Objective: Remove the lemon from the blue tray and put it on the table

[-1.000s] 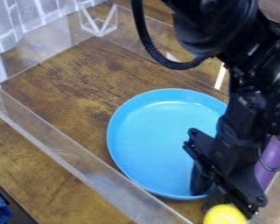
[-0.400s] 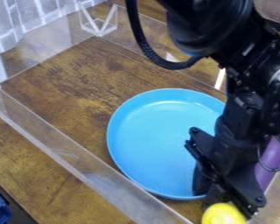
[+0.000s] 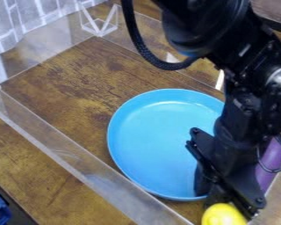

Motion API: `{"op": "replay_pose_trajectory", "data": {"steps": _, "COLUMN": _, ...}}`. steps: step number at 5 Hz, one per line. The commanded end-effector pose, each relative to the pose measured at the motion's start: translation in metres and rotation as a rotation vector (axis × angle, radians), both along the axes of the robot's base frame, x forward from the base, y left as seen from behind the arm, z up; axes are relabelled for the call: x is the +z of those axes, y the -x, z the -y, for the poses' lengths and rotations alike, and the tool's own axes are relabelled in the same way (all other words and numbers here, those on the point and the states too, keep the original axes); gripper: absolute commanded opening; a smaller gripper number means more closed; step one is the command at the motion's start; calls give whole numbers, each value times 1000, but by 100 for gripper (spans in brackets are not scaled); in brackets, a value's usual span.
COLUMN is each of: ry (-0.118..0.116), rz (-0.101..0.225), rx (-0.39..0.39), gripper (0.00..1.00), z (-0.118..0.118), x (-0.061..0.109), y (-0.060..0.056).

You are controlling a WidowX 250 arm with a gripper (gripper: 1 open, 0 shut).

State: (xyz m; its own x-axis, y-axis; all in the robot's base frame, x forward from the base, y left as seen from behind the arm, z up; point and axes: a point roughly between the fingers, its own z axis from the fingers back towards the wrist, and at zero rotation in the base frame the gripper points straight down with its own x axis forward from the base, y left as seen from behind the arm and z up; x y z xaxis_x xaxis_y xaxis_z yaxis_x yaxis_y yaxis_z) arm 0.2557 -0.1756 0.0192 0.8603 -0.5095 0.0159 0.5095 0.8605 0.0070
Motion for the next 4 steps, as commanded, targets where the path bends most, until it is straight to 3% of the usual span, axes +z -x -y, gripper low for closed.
{"op": "replay_pose_trajectory", "data": {"steps": 1, "ry": 3, "rz": -21, "rx": -31, "gripper": 0, "z": 5, "x": -4, "y": 15}}
{"op": "replay_pose_trajectory", "data": {"steps": 4, "ry": 21, "rz": -16, "rx": -63, "gripper": 0, "z": 7, "x": -7, "y": 19}}
